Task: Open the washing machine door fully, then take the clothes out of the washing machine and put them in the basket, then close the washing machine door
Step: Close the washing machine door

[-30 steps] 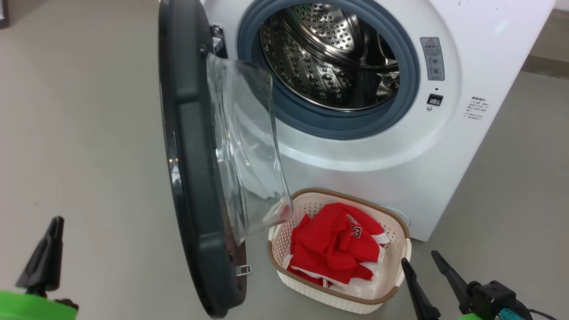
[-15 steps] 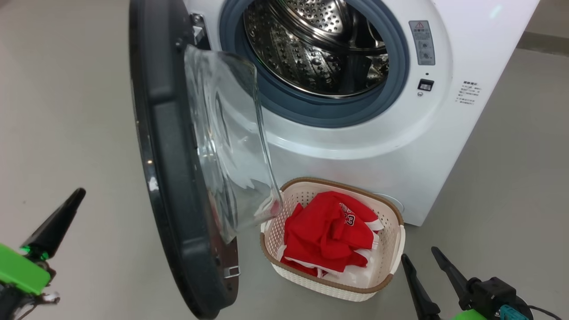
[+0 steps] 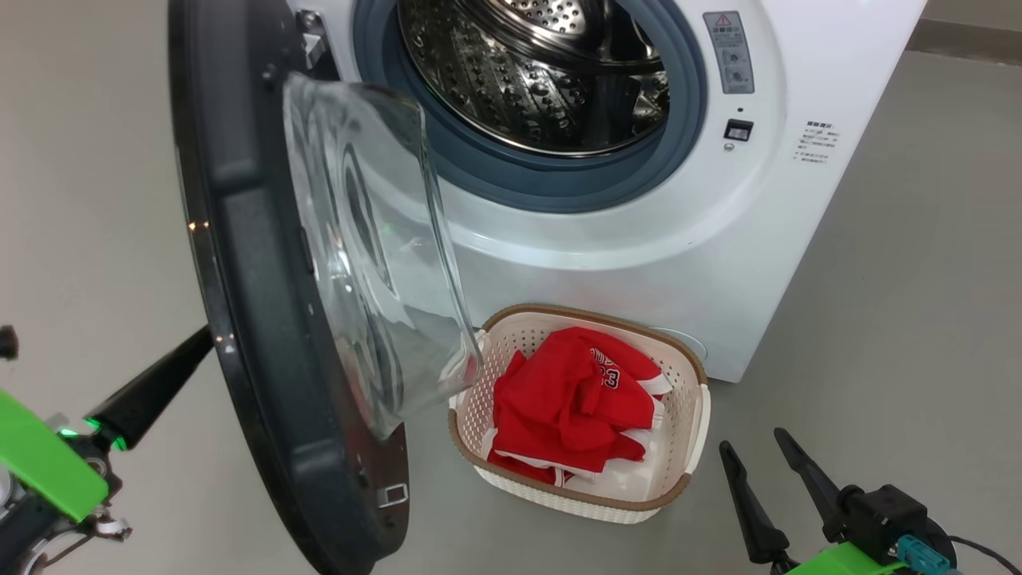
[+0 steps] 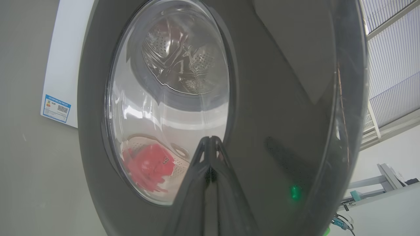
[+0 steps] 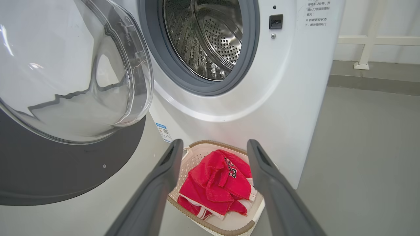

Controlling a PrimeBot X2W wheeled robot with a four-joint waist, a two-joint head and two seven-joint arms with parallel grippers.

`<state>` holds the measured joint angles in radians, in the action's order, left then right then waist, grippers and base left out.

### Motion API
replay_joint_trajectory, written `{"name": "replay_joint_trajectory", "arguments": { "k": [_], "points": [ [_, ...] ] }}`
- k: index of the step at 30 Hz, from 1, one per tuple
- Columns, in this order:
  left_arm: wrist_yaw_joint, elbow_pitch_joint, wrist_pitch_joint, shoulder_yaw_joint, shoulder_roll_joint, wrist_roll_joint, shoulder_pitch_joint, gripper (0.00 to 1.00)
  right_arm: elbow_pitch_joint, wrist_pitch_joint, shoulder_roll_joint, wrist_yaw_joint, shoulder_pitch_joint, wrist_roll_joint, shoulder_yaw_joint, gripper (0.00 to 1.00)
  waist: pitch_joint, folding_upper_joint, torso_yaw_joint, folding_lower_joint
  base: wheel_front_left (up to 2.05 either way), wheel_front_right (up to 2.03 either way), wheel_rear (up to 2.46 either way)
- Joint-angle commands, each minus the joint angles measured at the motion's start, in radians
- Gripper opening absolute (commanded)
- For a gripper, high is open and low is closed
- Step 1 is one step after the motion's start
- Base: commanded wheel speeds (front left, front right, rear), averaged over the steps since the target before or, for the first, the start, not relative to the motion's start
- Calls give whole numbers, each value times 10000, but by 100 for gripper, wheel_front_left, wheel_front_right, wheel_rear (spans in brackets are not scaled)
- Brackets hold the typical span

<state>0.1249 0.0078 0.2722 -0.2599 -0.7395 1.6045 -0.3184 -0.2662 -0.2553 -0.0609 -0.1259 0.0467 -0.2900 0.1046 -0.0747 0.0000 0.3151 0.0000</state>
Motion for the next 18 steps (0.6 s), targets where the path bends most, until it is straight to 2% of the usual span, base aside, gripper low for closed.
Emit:
{"name": "replay_joint_trajectory", "arguments": {
  "k": [1,18],
  "points": [
    [58,-313,88,562,-451,148,-656,0,258,-65,-34,-48,-461,100,189,100,-54,0,-57,0,0,0,0],
    [58,-1063,997,921,27,-56,-1086,0,273,-65,68,-48,-670,60,197,100,-251,0,-785,0,0,0,0]
  ]
}}
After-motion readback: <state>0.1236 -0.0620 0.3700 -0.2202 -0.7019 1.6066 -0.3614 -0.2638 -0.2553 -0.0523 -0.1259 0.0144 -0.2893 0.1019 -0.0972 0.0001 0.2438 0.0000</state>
